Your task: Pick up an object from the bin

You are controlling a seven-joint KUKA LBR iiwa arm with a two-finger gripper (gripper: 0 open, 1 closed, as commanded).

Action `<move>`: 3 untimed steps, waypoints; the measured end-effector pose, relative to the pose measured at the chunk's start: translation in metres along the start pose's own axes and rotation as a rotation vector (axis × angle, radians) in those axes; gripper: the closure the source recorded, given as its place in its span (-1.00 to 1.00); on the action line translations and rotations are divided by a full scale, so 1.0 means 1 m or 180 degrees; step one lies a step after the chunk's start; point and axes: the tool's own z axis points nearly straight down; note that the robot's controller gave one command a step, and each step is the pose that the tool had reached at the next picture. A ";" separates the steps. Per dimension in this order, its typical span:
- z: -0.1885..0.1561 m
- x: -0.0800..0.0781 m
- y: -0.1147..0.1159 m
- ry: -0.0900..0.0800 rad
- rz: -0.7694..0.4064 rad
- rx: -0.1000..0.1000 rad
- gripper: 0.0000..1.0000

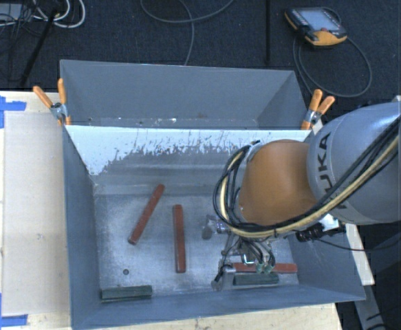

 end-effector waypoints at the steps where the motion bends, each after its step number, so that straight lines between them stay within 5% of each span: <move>1: -0.004 -0.002 0.000 -0.0024 0.0007 -0.0002 -1.00; 2: 0.002 -0.007 -0.043 -0.0024 -0.0212 -0.0003 -1.00; 3: 0.050 -0.025 -0.045 -0.0044 -0.0637 0.0012 -1.00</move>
Offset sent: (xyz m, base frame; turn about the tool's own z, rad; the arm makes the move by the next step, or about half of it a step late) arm 0.0186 -0.1411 -0.0125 -0.1795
